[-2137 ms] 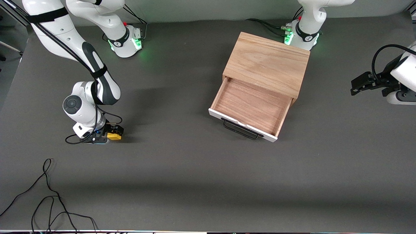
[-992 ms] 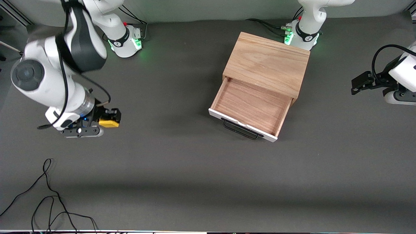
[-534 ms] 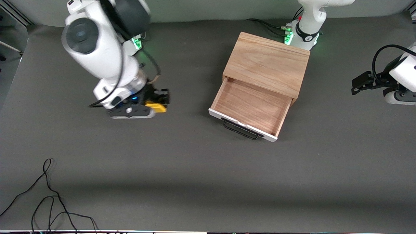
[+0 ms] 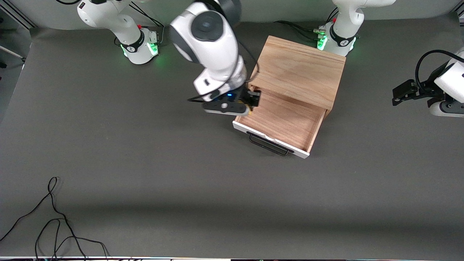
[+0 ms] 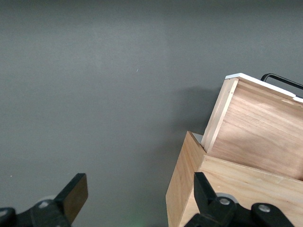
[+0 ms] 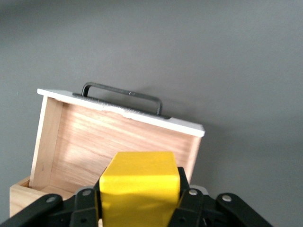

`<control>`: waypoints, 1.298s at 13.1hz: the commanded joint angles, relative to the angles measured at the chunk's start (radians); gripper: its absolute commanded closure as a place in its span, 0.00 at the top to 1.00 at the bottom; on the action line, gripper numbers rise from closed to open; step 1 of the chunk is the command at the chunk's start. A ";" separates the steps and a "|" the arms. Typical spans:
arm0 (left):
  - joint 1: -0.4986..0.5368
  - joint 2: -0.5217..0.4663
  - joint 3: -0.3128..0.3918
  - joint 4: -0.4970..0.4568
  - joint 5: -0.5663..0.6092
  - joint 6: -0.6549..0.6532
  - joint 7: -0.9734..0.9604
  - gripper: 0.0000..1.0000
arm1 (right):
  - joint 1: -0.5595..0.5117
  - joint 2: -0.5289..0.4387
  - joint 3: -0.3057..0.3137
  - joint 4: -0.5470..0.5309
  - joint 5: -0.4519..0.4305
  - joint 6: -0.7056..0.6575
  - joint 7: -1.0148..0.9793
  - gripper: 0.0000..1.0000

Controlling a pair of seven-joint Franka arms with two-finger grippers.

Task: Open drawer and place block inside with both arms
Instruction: 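Lift the yellow cube and carry it over the open drawer, then lower the cube into the drawer and open the right gripper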

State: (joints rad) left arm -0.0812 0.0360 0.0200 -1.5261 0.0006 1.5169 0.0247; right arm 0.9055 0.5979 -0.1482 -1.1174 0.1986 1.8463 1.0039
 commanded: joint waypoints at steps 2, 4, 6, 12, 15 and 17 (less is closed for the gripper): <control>-0.006 -0.022 0.003 -0.019 0.015 -0.009 0.017 1.00 | 0.051 0.118 -0.008 0.057 0.015 0.031 0.042 0.06; -0.006 -0.021 0.003 -0.019 0.015 -0.011 0.017 1.00 | 0.081 0.175 -0.008 0.056 0.013 0.085 0.080 0.06; -0.006 -0.022 0.003 -0.019 0.015 -0.009 0.017 1.00 | 0.095 0.224 -0.008 0.056 0.015 0.152 0.125 0.06; -0.008 -0.021 0.003 -0.017 0.015 -0.011 0.015 1.00 | 0.108 0.269 -0.008 0.048 0.012 0.185 0.128 0.18; -0.008 -0.022 0.003 -0.019 0.015 -0.011 0.017 1.00 | 0.121 0.293 -0.008 0.048 0.010 0.185 0.133 0.29; -0.006 -0.022 0.003 -0.017 0.015 -0.009 0.017 1.00 | 0.122 0.301 -0.008 0.048 0.008 0.189 0.168 0.35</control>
State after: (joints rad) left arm -0.0812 0.0360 0.0199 -1.5270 0.0007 1.5140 0.0250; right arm 1.0182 0.8727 -0.1479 -1.1077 0.1992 2.0391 1.1268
